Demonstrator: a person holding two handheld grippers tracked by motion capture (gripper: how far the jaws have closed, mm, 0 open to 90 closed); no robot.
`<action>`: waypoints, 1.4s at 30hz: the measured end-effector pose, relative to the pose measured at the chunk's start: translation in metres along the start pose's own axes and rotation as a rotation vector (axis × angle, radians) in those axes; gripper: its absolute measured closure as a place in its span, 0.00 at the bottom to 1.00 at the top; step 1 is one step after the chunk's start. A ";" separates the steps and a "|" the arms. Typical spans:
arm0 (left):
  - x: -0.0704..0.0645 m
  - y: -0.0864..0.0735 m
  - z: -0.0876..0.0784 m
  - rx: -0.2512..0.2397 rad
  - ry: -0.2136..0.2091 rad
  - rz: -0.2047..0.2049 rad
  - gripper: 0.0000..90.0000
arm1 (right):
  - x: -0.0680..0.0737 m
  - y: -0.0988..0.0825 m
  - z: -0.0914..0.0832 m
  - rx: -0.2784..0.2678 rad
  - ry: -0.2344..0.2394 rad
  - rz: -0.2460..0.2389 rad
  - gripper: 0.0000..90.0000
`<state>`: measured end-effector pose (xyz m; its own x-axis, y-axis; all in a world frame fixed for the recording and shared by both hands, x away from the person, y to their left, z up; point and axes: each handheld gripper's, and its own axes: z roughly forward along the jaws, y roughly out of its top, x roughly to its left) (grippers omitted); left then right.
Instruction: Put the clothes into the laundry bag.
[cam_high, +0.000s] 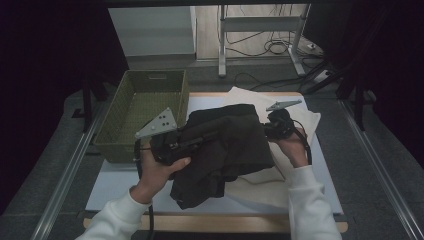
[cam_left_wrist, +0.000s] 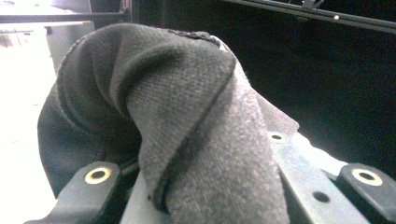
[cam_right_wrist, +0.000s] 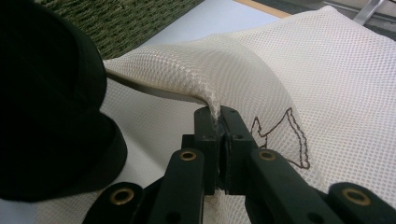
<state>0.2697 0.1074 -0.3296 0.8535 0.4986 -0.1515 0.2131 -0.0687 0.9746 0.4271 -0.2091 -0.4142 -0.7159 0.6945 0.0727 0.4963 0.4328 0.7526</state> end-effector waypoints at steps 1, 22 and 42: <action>0.000 -0.001 0.002 0.006 -0.001 -0.001 0.87 | 0.000 0.000 0.000 0.000 0.000 0.000 0.96; -0.004 -0.028 0.030 0.084 -0.055 -0.043 0.87 | -0.001 0.000 -0.001 -0.007 -0.003 0.001 0.96; 0.000 -0.052 0.053 0.164 -0.075 -0.072 0.87 | -0.001 0.001 -0.006 -0.026 -0.005 0.003 0.96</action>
<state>0.2834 0.0653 -0.3893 0.8650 0.4421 -0.2374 0.3442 -0.1785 0.9218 0.4248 -0.2128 -0.4097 -0.7121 0.6983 0.0719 0.4855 0.4160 0.7689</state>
